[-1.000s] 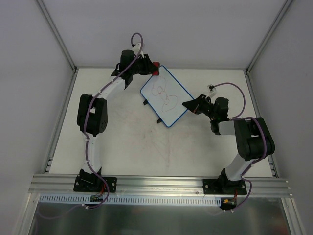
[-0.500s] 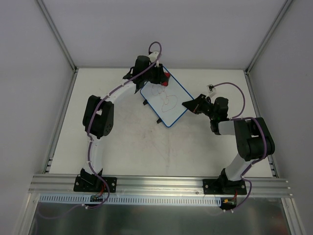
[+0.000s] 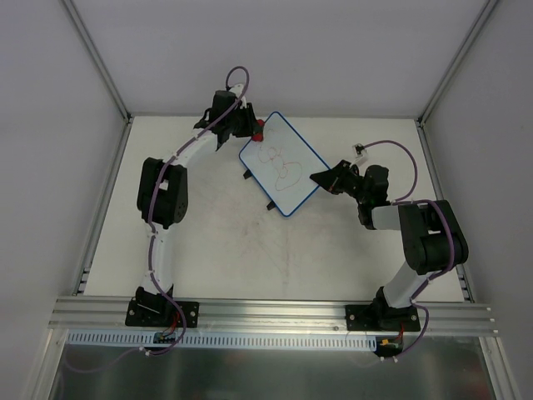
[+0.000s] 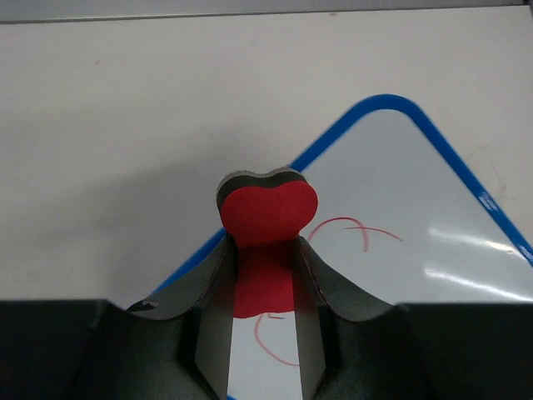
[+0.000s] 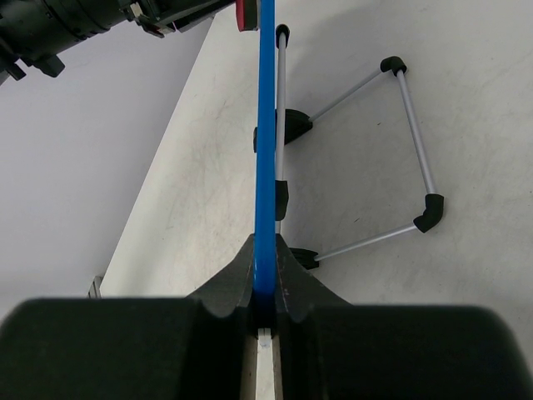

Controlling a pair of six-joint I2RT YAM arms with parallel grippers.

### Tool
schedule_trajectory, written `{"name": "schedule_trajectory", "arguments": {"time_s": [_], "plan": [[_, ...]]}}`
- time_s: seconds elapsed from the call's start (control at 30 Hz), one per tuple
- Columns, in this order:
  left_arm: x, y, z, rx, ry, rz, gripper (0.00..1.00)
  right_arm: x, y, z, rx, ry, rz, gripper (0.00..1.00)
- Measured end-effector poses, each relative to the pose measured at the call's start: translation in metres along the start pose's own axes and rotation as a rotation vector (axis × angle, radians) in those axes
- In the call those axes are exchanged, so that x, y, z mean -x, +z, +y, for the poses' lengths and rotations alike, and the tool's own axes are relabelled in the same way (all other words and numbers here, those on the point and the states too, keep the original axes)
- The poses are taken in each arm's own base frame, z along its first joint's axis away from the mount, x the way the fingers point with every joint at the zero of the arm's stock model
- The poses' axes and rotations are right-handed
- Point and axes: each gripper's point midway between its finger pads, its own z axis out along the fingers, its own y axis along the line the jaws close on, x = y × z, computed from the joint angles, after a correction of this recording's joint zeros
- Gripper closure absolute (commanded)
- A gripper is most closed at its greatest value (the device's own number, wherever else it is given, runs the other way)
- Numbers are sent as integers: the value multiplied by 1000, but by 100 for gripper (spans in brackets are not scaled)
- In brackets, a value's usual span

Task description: Erase the whiteboard

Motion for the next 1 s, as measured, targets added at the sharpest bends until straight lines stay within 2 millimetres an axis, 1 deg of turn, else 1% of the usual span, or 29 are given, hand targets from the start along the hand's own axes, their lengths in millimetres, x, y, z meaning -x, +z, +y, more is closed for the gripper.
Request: {"name": "schedule_trajectory", "arguments": {"time_s": [0.1, 0.13, 0.17, 0.23, 0.33, 0.4, 0.43, 0.47, 0.5, 0.73, 0.87, 0.93, 0.97, 1.0], "plan": [[1, -4, 20, 41, -30, 6, 94, 0, 0, 0, 0, 0, 0, 100], [2, -5, 24, 46, -36, 7, 94, 0, 0, 0, 0, -1, 0, 100], [2, -5, 26, 49, -41, 8, 94, 0, 0, 0, 0, -1, 0, 100], [1, -6, 26, 40, -43, 14, 93, 0, 0, 0, 0, -1, 0, 100], [-5, -3, 15, 7, -28, 31, 92, 0, 0, 0, 0, -1, 0, 100], [-10, 1, 4, -23, -12, 46, 89, 0, 0, 0, 0, -1, 0, 100], [-13, 2, -1, -33, -7, 52, 91, 0, 0, 0, 0, 0, 0, 100], [-16, 3, -5, -44, 2, 60, 97, 0, 0, 0, 0, 1, 0, 100], [-18, 3, -11, -60, 12, 68, 100, 0, 0, 0, -1, 2, 0, 100], [-14, 7, -37, -169, 69, 75, 100, 0, 0, 0, -2, 3, 0, 100], [-17, 8, -49, -222, 112, 86, 96, 0, 0, -1, -6, 11, -1, 100], [-18, 8, -57, -240, 143, 91, 96, 0, 0, -1, -8, 13, -1, 100], [-19, 7, -61, -250, 156, 93, 97, 0, 0, -1, -9, 13, -1, 100], [-20, 7, -67, -261, 165, 98, 100, 0, 0, -1, -9, 14, -1, 100]]}}
